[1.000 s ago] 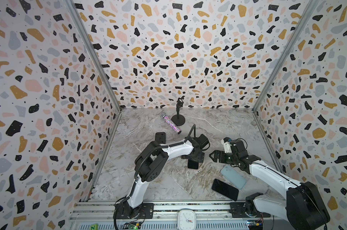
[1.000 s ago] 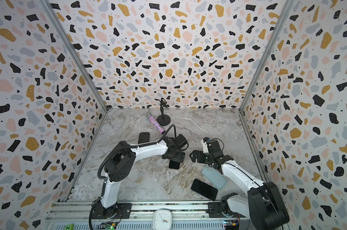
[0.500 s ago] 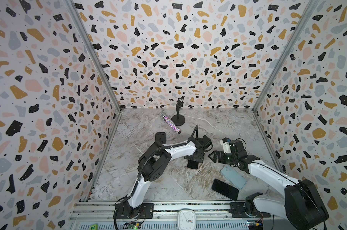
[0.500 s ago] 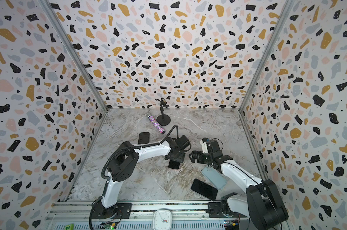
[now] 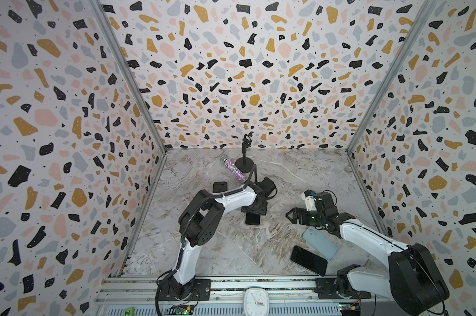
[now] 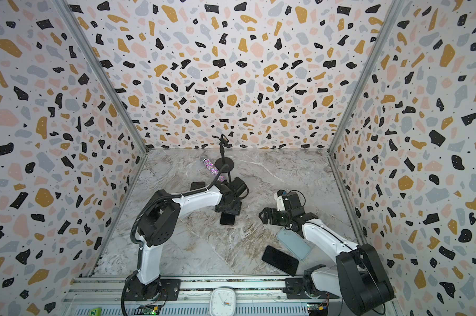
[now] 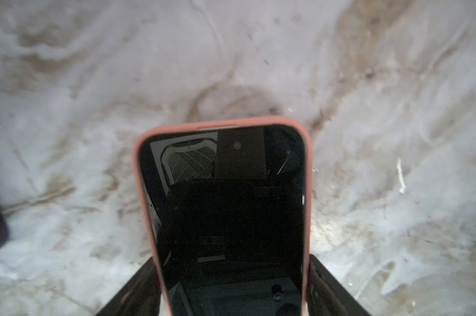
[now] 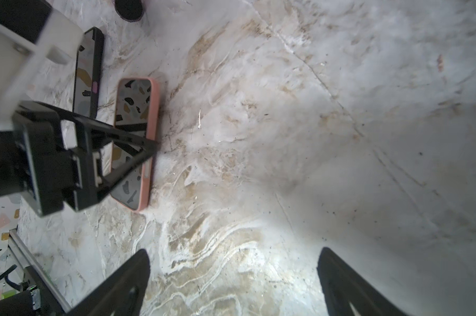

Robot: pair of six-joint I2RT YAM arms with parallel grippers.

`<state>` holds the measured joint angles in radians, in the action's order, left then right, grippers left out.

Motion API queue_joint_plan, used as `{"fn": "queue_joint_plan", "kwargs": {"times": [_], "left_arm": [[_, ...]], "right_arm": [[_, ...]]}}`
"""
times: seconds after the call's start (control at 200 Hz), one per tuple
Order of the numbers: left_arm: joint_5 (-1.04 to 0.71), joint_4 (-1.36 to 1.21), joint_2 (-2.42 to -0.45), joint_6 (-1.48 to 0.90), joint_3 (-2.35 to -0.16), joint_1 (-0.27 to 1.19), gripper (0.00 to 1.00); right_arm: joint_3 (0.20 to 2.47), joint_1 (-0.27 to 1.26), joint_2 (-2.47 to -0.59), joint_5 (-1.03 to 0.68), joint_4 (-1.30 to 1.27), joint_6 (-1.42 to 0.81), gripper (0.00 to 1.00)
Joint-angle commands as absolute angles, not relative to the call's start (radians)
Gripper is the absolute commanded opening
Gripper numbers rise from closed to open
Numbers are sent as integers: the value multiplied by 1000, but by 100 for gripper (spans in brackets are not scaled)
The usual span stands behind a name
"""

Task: Put the phone into the phone case

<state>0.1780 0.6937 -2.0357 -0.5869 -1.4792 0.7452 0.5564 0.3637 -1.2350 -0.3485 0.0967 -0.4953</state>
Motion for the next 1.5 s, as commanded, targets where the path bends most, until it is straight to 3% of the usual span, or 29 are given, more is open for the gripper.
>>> {"fn": "queue_joint_plan", "kwargs": {"times": [0.0, 0.39, 0.671, 1.492], "left_arm": [[213, 692, -1975, -528, -1474, 701, 64], [219, 731, -1995, -437, -1555, 543, 63], [197, 739, -2084, -428, -1640, 515, 62], [182, 744, -2198, -442, -1741, 477, 63]], "right_arm": [[583, 361, -1244, -355, 105, -485, 97], [589, 361, -1237, -360, 115, -467, 95], [586, 361, -1226, -395, 107, -432, 93], [598, 362, -1218, -464, 126, -380, 98]]}}
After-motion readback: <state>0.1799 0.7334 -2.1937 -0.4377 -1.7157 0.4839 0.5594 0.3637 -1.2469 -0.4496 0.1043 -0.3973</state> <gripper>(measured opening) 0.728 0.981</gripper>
